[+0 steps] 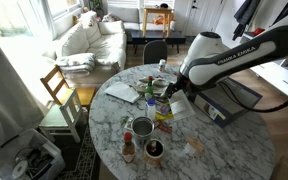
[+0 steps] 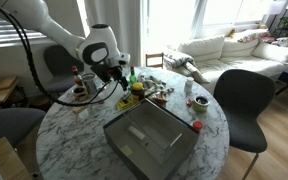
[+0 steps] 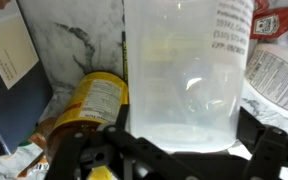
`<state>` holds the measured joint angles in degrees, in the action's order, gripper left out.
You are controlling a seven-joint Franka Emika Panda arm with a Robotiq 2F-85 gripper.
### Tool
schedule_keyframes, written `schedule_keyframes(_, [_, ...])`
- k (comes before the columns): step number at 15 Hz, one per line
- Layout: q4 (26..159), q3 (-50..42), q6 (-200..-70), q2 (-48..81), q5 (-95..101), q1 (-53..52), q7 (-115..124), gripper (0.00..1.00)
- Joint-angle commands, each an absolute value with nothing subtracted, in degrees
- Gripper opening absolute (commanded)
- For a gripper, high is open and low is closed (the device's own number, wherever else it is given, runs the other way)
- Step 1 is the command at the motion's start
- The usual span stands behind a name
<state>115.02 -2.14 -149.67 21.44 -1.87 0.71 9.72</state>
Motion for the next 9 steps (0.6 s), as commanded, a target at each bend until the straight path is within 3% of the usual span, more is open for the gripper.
schedule_keyframes(1, [118.8,-1.4,-154.0,22.0,-5.1,0.9,9.9,1.00])
schedule_keyframes(6, [120.2,3.6,-167.2,26.3,-8.6,2.9,3.3,1.00])
schedule_keyframes(9, [119.3,2.0,-165.6,26.3,-7.1,1.1,5.5,1.00])
